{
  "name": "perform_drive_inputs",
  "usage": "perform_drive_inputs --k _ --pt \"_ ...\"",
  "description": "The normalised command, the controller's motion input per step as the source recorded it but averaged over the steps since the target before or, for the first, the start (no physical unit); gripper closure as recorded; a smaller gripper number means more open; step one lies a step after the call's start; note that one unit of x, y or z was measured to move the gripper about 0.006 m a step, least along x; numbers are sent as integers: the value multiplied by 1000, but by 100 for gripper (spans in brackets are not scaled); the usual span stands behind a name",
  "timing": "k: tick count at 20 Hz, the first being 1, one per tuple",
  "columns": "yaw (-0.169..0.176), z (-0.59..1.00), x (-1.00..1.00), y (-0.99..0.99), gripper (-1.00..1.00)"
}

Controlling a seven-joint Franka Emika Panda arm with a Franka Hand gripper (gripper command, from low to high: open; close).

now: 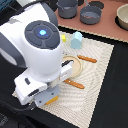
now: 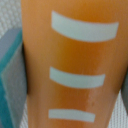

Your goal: Interact with the objects in diverse but meaningful ways.

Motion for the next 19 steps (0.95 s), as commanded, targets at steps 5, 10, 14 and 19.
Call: perform_drive_inputs --k 5,10,14,19 --pt "0 1000 3 71 -100" --pt "3 1000 0 45 -100" --pt "0 848 -20 207 -100" --pt "36 283 -13 330 -100"
